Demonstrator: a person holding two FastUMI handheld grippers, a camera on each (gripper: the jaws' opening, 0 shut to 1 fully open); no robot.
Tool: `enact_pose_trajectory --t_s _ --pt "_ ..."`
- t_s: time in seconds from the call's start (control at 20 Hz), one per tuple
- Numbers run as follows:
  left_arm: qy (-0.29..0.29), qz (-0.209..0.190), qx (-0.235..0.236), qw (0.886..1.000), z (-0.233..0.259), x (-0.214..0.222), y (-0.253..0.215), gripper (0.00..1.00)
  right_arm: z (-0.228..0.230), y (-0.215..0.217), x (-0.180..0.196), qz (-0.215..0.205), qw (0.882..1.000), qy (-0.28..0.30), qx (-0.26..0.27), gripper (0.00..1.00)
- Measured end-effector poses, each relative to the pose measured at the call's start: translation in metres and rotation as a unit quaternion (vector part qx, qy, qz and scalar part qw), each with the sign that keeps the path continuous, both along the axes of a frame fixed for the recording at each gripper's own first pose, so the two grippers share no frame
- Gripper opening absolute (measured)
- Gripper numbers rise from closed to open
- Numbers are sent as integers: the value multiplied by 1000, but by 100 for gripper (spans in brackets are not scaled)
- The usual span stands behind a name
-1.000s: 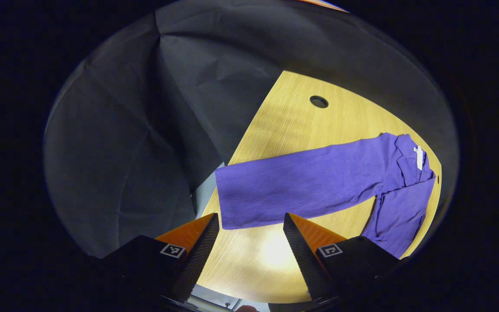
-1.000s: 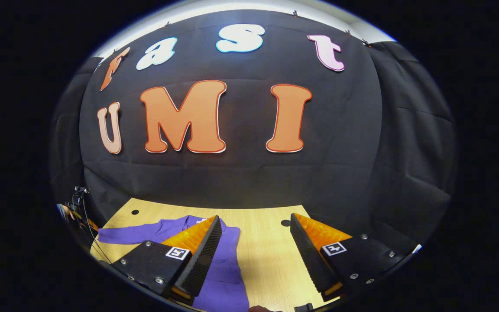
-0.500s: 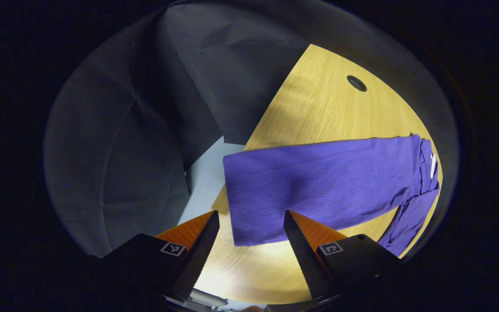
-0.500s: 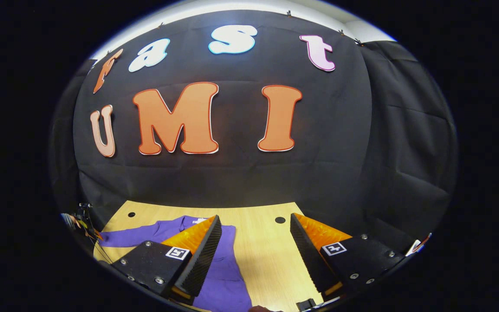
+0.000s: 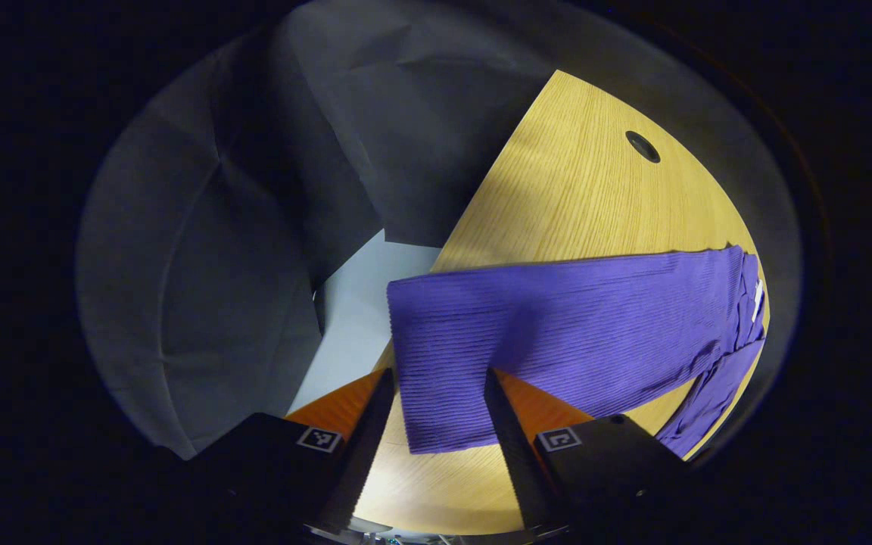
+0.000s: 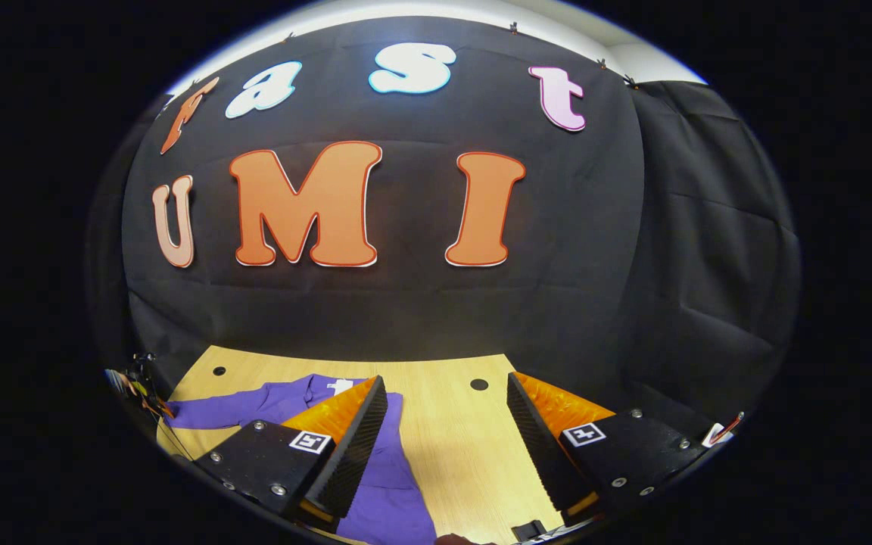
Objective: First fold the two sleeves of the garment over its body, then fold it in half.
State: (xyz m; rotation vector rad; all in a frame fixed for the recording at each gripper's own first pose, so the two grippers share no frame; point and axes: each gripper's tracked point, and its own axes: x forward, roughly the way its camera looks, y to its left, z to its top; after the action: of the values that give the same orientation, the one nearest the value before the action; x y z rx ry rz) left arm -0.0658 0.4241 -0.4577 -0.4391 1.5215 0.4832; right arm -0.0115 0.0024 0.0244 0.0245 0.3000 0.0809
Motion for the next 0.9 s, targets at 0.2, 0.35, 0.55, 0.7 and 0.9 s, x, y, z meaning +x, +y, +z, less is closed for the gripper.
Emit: enact_pose_trajectory --t_s 0.2,0.35,0.55,0.7,0.9 --pt "3 -7 -13 1000 1 5 -7 45 10 -22 -9 -30 999 -7 -12 95" --pt "-5 -6 -25 1000 1 9 -14 11 19 -47 -20 -57 998 -14 -17 95" --pt "-26 -12 -43 999 10 22 -30 6 32 -71 -30 -79 996 -25 -18 95" --pt "-51 -40 -44 997 36 40 -44 6 36 -79 -39 -80 996 -29 -24 95" --pt "-86 -97 -44 991 73 71 -77 7 49 -96 -47 -84 995 -40 -43 95"
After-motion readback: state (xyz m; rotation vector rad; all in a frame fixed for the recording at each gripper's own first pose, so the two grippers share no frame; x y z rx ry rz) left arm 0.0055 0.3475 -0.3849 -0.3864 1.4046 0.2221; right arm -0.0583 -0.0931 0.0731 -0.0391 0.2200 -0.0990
